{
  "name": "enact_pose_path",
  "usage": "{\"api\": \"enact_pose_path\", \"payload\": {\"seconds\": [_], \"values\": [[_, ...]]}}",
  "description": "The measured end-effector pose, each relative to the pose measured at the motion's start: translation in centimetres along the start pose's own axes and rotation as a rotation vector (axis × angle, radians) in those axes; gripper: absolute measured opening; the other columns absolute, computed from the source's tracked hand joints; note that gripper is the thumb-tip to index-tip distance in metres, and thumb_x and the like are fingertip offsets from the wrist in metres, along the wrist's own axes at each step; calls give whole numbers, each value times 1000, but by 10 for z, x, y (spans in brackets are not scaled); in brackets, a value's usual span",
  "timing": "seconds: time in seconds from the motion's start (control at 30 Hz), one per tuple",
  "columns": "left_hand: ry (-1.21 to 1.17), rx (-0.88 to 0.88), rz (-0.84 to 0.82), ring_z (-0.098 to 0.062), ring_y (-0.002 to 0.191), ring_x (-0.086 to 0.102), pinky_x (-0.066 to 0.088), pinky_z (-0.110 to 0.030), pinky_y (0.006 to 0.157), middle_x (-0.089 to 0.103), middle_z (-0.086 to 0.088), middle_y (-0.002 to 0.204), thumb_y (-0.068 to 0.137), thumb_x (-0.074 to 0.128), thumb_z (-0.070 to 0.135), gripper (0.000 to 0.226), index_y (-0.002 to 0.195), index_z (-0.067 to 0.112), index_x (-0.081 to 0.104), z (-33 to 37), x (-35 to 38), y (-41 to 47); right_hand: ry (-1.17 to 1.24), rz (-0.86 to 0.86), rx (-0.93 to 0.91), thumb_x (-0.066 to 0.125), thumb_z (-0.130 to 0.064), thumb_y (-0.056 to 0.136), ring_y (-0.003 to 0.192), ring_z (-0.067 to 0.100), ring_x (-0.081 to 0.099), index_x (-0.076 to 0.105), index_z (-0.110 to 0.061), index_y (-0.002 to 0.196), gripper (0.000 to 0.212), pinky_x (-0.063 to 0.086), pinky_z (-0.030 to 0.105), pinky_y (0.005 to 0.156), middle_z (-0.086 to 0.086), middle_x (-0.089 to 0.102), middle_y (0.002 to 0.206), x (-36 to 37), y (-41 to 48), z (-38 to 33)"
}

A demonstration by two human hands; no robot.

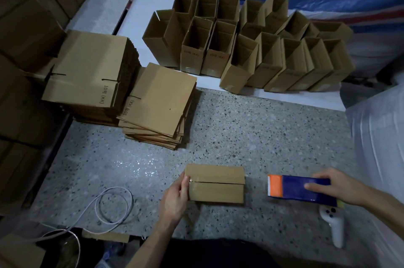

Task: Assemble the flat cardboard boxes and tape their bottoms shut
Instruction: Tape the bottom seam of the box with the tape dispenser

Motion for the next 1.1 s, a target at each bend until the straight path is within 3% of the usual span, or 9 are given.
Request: {"api": "enact_pose_path", "payload": {"seconds": [0.1, 0.33, 0.43, 0.57, 0.73, 0.83, 0.9, 0.97, 1.1], "values": [[-12, 1, -10, -5, 95, 63, 51, -29, 74, 69, 14, 103, 95, 21, 70, 66, 135, 36, 61, -2, 2, 2, -10, 2, 45, 68, -54, 78, 56, 10, 54, 60, -15, 58, 45, 38, 29, 58, -1, 57, 56, -4, 0, 9], [-56, 3, 7, -2, 89, 62, 48, -25, 70, 66, 17, 95, 92, 21, 70, 69, 132, 33, 63, -1, 2, 0, -539, 43, 161, 57, -70, 86, 53, 6, 57, 60, -19, 62, 56, 36, 26, 51, -4, 60, 57, 31, 36, -38], [-101, -1, 17, 6, 88, 58, 43, -14, 68, 64, 21, 93, 94, 24, 68, 67, 130, 29, 65, 0, 4, -1, -558, 65, 161, 57, -66, 87, 48, 7, 54, 59, -19, 62, 53, 37, 22, 50, -8, 56, 52, 59, 51, -66], [-128, -19, 24, 10, 88, 58, 43, -15, 67, 64, 24, 89, 91, 22, 74, 67, 123, 35, 66, 0, 3, -2, -563, 152, 127, 58, -53, 82, 49, 13, 49, 49, -19, 59, 42, 37, 26, 51, -4, 51, 54, 70, 65, -96], [-124, -30, 24, 7, 90, 58, 45, -17, 67, 63, 22, 92, 99, 23, 65, 56, 121, 35, 64, 0, 6, -5, -603, 135, 141, 56, -48, 80, 50, 14, 49, 48, -19, 62, 34, 34, 26, 49, -3, 53, 58, 65, 73, -99], [-131, -24, 20, 4, 91, 59, 45, -18, 67, 64, 19, 92, 93, 18, 76, 59, 114, 43, 61, -1, 7, -6, -722, 81, 168, 55, -44, 86, 66, 18, 59, 53, -19, 73, 29, 49, 30, 66, 1, 66, 79, 95, 77, -88], [-134, -18, 10, -1, 93, 61, 49, -25, 72, 67, 14, 96, 89, 17, 80, 64, 115, 43, 62, 1, 7, -2, -569, 176, 249, 48, -52, 95, 78, 23, 62, 57, -21, 86, 33, 50, 31, 73, 4, 71, 93, 103, 75, -67], [-131, -32, 9, -6, 96, 62, 52, -34, 81, 69, 9, 102, 95, 20, 75, 66, 121, 35, 66, -1, 7, -1, -475, 310, 293, 37, -57, 101, 78, 23, 63, 60, -23, 106, 41, 49, 32, 71, 4, 70, 93, 101, 70, -52], [-119, -24, -22, -7, 99, 63, 52, -33, 85, 69, 8, 107, 98, 23, 65, 60, 126, 32, 65, 2, 6, -4, -376, 363, 370, 27, -52, 105, 89, 24, 67, 44, -16, 126, 45, 50, 35, 75, 4, 71, 95, 130, 60, -35]]}}
Point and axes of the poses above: each hand's wrist, its own y-axis towards the middle knuckle, its own x-axis out of the palm, z = x × y, the point moved 8 cm from there along y, towards the middle knuckle
